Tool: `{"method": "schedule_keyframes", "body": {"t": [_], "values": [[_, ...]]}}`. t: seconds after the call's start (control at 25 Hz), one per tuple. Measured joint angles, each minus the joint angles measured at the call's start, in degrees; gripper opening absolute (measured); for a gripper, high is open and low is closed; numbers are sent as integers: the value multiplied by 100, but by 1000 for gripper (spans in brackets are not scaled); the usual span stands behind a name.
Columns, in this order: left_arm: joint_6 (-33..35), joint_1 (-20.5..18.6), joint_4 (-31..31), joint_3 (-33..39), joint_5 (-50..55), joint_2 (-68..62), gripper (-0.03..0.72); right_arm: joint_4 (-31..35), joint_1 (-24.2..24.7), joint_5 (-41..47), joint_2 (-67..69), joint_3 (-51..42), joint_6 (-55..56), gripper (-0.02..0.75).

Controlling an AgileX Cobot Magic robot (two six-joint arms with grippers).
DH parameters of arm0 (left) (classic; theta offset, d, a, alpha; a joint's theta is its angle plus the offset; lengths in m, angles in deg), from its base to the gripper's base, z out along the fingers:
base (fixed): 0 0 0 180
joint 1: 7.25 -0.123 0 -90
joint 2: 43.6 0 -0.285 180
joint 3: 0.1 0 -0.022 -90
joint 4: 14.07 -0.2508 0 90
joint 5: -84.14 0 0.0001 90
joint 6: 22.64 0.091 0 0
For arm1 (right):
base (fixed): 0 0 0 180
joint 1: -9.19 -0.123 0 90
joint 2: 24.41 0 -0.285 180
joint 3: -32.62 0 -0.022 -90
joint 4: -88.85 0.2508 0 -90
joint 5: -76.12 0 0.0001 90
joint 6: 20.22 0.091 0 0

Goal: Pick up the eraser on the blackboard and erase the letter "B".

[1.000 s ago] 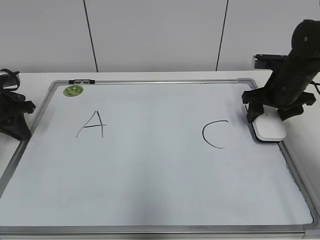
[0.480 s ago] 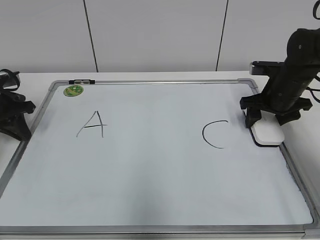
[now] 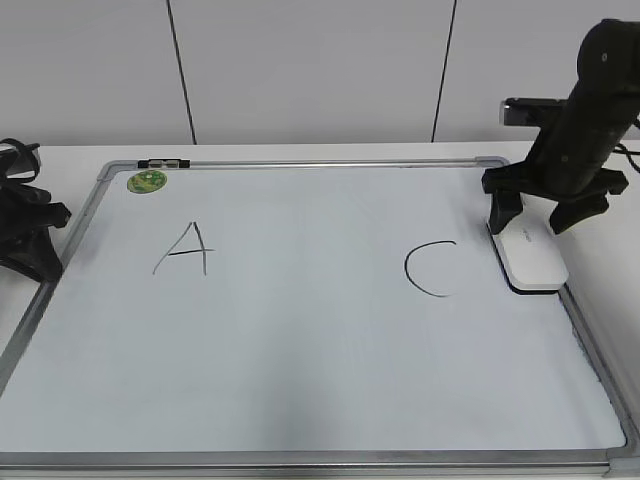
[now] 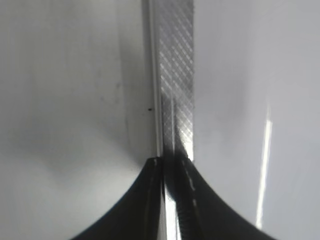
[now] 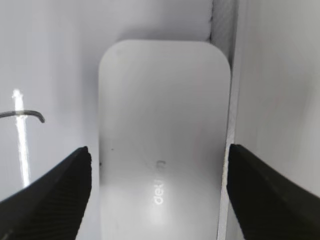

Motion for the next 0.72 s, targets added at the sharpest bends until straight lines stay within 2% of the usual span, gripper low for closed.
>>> {"method": "schedule_keyframes", "body": {"t": [0.12, 0.24, 0.44, 0.52, 0.72], "values": [[0, 0, 0, 0, 0, 0, 77, -11, 0, 426, 0, 414, -55, 631], [0, 0, -26, -70, 78, -12, 126, -11, 0, 727, -134, 717, -256, 629], [-24, 0, -102, -620, 454, -10, 358, -56, 0, 1040, -590, 944, -428, 616], [-73, 0, -138, -904, 666, 50, 423, -56, 0, 1189, -745, 958, -467, 610], [-219, 0, -162, -1331, 1343, 449, 464, -56, 0, 1636, -1089, 958, -514, 599]]}}
